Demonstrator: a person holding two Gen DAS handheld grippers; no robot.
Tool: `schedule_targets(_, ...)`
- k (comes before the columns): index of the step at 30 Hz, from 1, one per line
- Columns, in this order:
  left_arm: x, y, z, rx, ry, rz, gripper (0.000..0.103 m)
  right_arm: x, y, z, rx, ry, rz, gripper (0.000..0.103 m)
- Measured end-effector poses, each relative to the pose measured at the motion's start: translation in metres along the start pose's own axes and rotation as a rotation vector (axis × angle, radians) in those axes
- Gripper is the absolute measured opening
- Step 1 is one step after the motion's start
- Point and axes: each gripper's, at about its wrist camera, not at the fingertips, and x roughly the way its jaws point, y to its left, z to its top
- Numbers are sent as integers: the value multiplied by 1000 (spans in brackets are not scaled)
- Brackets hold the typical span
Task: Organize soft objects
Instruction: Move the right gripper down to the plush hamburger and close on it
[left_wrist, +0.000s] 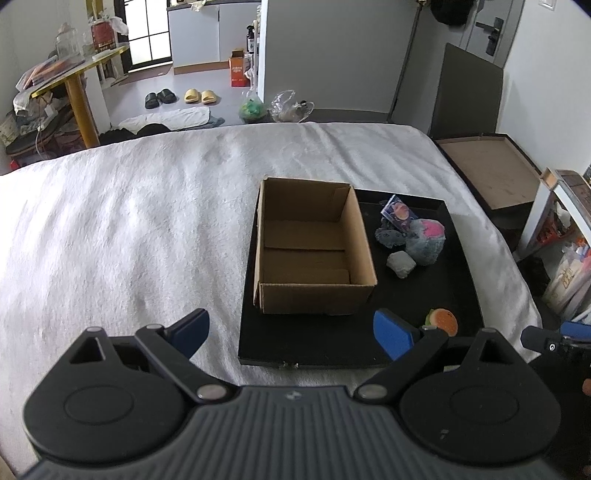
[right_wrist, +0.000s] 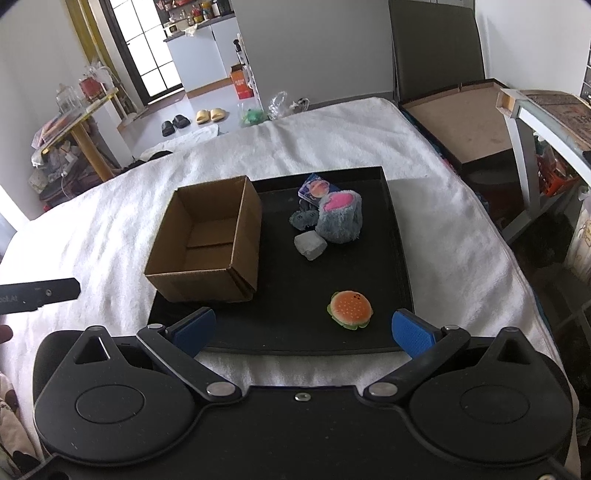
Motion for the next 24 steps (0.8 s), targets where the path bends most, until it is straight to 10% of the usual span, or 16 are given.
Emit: schedule_targets(24,75,24,24,-101,75,40,88,93,-24,12,39,164,-20,84)
